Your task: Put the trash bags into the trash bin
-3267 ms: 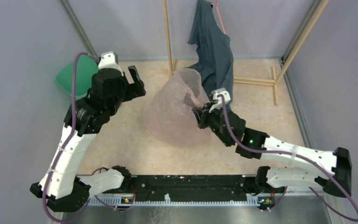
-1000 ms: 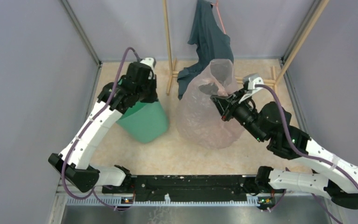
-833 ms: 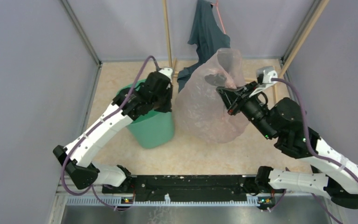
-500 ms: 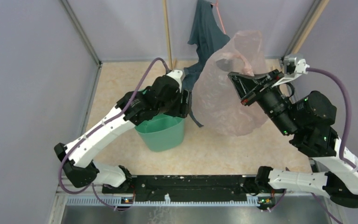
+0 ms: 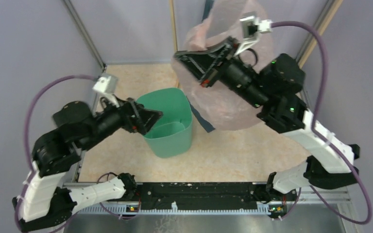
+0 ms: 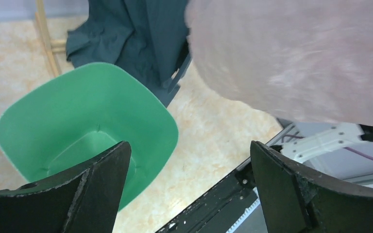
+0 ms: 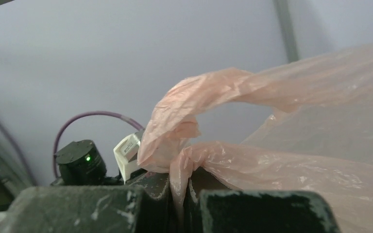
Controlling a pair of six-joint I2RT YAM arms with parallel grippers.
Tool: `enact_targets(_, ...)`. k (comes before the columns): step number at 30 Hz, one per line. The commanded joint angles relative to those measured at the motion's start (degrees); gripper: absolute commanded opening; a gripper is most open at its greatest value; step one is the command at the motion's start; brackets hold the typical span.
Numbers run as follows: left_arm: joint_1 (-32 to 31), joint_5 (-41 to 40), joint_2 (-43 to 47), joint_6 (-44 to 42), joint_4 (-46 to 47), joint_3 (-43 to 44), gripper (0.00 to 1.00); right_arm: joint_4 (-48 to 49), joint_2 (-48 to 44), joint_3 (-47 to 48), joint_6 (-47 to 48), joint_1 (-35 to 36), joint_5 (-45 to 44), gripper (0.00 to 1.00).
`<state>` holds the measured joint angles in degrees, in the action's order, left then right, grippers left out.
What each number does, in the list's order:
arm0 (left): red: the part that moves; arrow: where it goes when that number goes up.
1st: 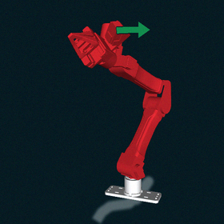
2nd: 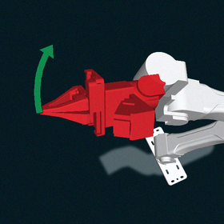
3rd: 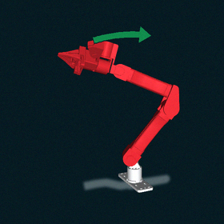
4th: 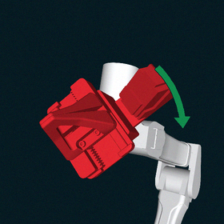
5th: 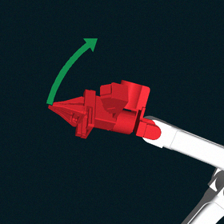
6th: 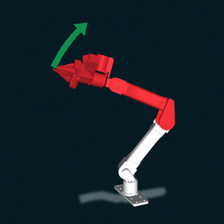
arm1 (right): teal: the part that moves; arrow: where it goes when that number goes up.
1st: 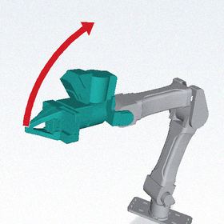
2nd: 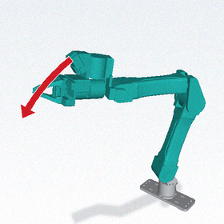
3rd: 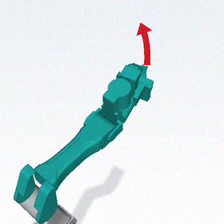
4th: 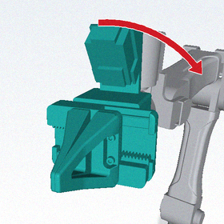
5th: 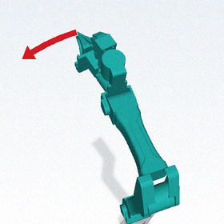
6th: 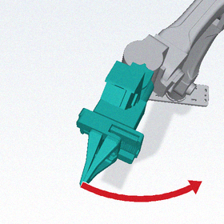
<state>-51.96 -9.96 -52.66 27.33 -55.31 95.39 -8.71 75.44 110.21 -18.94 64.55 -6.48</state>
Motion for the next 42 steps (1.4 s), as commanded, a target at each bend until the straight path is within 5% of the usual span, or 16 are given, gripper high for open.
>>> enact_targets(1,0.0,1.3,8.7,-0.1,3.4,-2.0,0.98,8.9,7.9,7.2,-11.7,4.7,9.0,0.00)
enact_targets(5,0.1,2.8,16.4,0.9,5.7,-3.6,0.98,20.2,11.0,5.8,-22.7,7.0,7.0,0.00)
enact_targets(10,0.4,5.1,21.6,1.9,6.0,-4.1,0.98,17.6,9.7,5.7,-23.3,7.4,-3.3,0.00)
enact_targets(17,2.9,8.6,19.3,1.3,5.5,-1.2,0.98,16.4,-0.6,-15.6,-16.4,5.2,-22.9,0.00)
enact_targets(25,4.3,3.0,14.9,3.9,1.3,3.7,0.98,9.1,-7.4,-31.3,-21.6,-10.1,-11.3,0.00)
enact_targets(32,4.4,-4.1,9.8,8.1,-2.7,6.4,0.98,-4.7,-9.3,-24.0,-17.2,-11.3,-5.6,0.00)
enact_targets(42,4.4,-20.6,-2.1,10.4,-8.2,10.9,0.93,-12.4,-12.4,-18.7,-14.5,-11.7,4.7,0.00)
